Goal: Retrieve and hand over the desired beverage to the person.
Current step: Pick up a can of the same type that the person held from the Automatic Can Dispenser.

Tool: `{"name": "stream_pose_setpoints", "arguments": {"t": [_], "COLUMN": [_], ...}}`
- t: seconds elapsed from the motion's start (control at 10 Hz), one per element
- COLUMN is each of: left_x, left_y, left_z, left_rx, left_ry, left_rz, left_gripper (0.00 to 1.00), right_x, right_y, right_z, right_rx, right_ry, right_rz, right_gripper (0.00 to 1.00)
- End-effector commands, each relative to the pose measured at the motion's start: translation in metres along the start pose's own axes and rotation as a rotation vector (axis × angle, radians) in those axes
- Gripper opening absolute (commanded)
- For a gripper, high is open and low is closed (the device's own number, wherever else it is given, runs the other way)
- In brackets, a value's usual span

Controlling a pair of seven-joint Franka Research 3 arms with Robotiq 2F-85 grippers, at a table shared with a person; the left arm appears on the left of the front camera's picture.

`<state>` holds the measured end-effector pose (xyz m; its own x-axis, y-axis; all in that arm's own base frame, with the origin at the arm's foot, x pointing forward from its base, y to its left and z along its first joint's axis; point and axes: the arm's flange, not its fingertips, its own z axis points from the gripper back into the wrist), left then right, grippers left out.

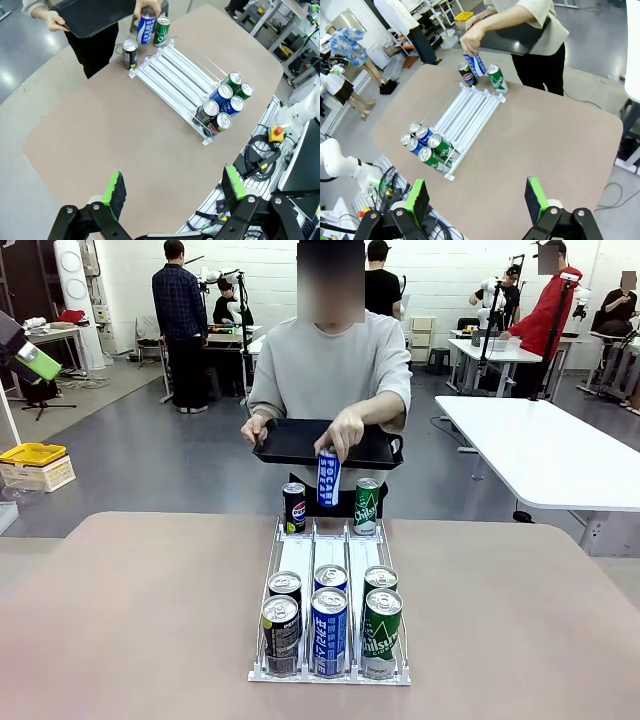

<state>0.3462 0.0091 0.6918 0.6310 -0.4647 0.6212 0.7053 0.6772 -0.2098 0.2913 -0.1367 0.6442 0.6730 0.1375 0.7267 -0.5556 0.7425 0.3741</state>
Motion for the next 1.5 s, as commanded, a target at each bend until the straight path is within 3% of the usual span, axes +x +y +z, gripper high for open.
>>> {"name": "stream_pose_setpoints", "arguments": {"t": [0.0,1.4], "left_x": [-0.0016,-0.0016], "left_y": [-0.0017,-0.0017], "left_z": [-0.0008,-0.0008], "left_rx": [-0.001,-0.001], "left_ry": [0.002,0.002], "left_rz": [-0.005,-0.005], "left_gripper": [1.0,1.0], "right_x": [0.0026,0.0026], "right_y": [-0.0005,-0.0005], "right_z": [0.0001,0.0001], "right_rx": [0.031,0.031], "right_ry": [-0.019,-0.019], "right_rz": [0.01,0.01], "right_gripper": [1.0,1.0]}}
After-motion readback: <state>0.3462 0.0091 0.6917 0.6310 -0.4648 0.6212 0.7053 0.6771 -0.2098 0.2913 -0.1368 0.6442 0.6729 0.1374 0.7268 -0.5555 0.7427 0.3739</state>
